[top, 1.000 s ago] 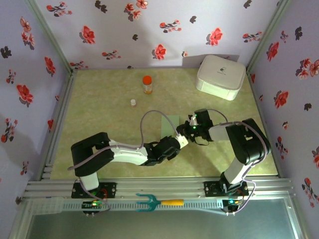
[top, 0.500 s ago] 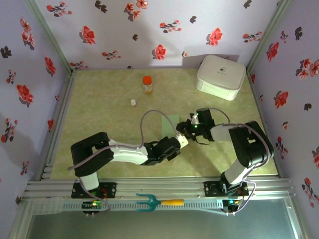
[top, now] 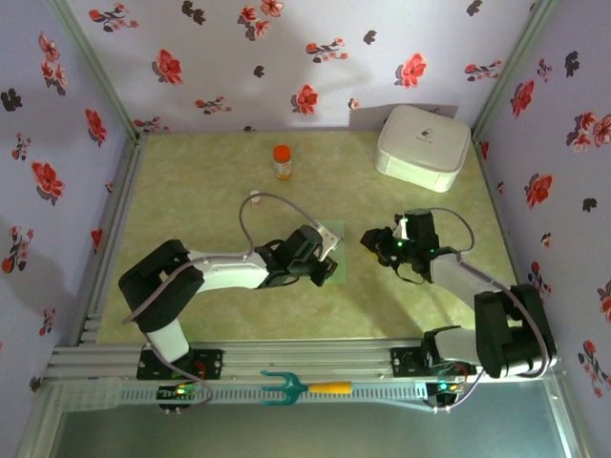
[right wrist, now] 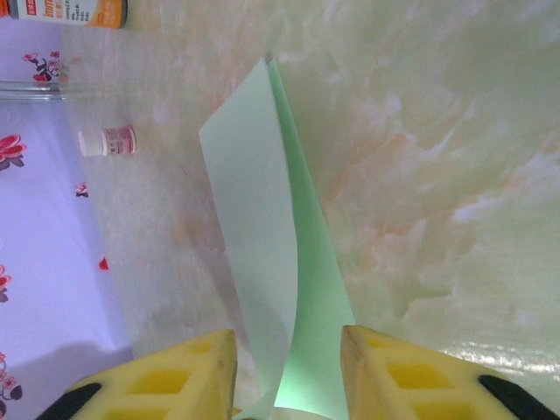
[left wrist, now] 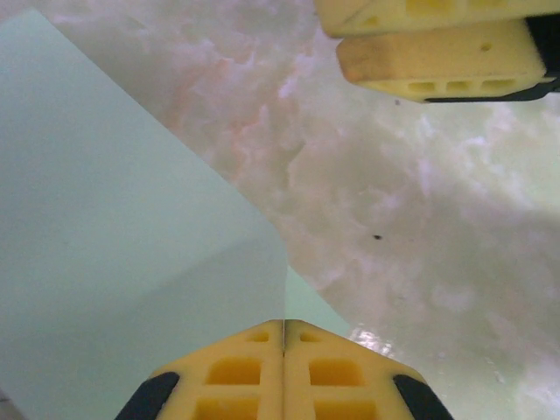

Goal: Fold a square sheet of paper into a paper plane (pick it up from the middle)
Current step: Fold the triangle a second time at the center of the table.

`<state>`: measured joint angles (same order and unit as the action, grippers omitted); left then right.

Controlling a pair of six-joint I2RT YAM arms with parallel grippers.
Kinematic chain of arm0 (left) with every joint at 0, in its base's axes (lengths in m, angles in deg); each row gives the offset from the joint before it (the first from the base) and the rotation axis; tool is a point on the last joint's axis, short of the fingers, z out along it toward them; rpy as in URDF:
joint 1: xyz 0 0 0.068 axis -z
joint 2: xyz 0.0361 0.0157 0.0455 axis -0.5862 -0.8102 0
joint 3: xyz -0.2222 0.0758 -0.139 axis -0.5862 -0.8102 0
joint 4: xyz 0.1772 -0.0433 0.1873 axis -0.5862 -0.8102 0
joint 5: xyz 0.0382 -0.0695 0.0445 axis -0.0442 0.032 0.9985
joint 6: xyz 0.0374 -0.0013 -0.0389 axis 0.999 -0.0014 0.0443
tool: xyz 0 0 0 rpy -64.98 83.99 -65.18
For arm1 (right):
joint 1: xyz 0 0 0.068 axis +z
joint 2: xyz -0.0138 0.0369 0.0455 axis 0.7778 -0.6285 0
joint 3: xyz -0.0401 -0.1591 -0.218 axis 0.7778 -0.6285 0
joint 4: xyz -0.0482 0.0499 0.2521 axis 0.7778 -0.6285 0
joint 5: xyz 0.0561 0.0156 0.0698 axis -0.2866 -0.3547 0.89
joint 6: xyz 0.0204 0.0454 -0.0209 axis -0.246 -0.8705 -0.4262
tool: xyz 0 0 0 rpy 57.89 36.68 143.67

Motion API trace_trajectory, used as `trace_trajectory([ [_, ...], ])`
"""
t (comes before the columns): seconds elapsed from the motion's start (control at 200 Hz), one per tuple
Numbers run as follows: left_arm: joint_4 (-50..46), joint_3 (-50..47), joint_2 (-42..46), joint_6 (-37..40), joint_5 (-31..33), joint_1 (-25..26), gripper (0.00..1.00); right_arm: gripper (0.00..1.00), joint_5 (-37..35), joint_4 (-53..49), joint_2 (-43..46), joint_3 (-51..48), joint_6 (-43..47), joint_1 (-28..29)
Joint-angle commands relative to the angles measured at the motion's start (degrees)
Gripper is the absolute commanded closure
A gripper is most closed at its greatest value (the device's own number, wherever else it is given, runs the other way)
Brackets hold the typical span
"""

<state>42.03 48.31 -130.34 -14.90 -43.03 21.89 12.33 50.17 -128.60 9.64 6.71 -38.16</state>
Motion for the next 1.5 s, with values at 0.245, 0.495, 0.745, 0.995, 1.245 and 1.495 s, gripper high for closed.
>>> trace_trajectory([
  [0.245,4.69,-0.29,0.15,-5.82,-5.13,-1.35,1.00,0.89,3.26,0.81,-0.51,-4.04,-1.59,2.90],
  [0.495,4.21,-0.29,0.21,-5.78,-4.33,-1.53,1.00,1.00,1.83,3.25,-4.95,-2.57,-2.59,8.93],
  [0.745,3.72,-0.41,0.39,-5.45,-4.33,-1.66,1.00,1.00,2.57,8.04,-7.70,-3.42,-4.84,9.95],
  [0.995,3.71,-0.51,0.39,-5.55,-4.33,-1.66,0.99,1.00,1.61,5.83,-9.82,-2.95,-3.63,10.12],
  [1.245,3.18,-0.47,-0.21,-6.10,-4.48,-2.35,0.98,1.00,-3.54,-3.44,-11.79,-1.52,1.51,10.20],
  [1.495,2.11,-0.53,-1.61,-6.57,-4.47,-4.64,0.97,1.00,-5.40,-5.62,-10.75,-1.02,2.54,10.20],
])
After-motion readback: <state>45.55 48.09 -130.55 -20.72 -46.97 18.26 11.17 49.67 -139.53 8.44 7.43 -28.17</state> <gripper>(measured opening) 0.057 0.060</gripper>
